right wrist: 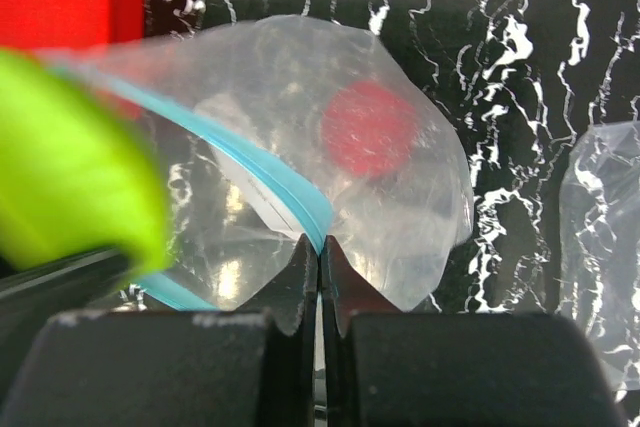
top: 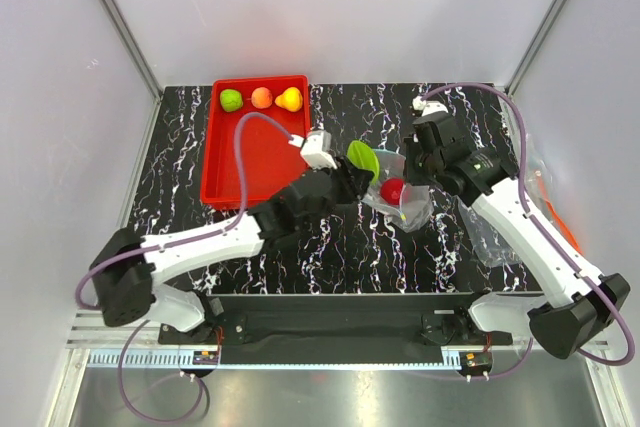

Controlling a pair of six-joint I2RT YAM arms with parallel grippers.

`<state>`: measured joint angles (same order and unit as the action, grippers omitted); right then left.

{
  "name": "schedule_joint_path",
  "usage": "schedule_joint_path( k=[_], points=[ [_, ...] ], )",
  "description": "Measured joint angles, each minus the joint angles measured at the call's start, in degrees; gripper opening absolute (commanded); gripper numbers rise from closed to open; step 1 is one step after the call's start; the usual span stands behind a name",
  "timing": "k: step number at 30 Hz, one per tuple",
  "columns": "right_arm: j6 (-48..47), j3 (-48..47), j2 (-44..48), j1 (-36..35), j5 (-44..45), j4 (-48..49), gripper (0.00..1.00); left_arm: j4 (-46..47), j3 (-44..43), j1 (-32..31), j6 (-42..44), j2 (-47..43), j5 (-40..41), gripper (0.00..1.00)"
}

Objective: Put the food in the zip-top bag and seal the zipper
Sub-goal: Place the fake fruit in the zipper food storage bag.

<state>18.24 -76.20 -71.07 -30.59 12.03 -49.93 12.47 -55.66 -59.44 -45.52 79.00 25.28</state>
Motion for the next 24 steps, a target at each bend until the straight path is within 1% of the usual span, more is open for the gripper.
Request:
schedule_joint_path(
  k=[2,3,4,5,6,7,8,16,24],
  points=[
    [0.22,-0.81,0.02,0.0,-0.68,-0.24,0.0,-0.13,-1.44,-0.02,0.85,3.3,-0.66,0.26],
    [0.33,-1.14,0.07,0.0,-0.9,-0.48,0.0,-0.37,-2.64,-0.02,1.33,5.73,-1.25,0.3],
    [0.46,-1.31,0.15,0.0,-1.07,-0.59,0.0,-0.42,-3.13,-0.02,1.49,6.62,-1.46,0.31],
    [0.63,-1.36,0.2,0.0,-1.07,-0.59,0.0,-1.05,-3.87,-0.07,1.53,7.61,-1.51,0.54],
    [0.72,-1.36,0.28,0.0,-1.09,-0.61,0.0,-1.57,-4.48,-0.11,1.7,8.59,-1.53,0.74],
    [0.87,-1.38,0.31,0.0,-1.09,-0.7,0.0,-2.25,-4.98,-0.26,2.19,9.29,-1.53,0.87],
    [1.05,-1.36,0.31,0.0,-1.09,-0.72,0.0,-2.62,-5.18,-0.5,2.45,9.53,-1.42,0.99],
    [1.38,-1.38,0.28,0.0,-0.98,-0.74,0.0,-4.24,-6.03,-3.15,8.46,7.89,-0.83,0.99],
    [1.53,-1.36,0.04,0.02,-0.57,-0.72,0.0,-8.44,-6.36,-3.04,15.04,-1.27,0.0,0.99]
  ],
)
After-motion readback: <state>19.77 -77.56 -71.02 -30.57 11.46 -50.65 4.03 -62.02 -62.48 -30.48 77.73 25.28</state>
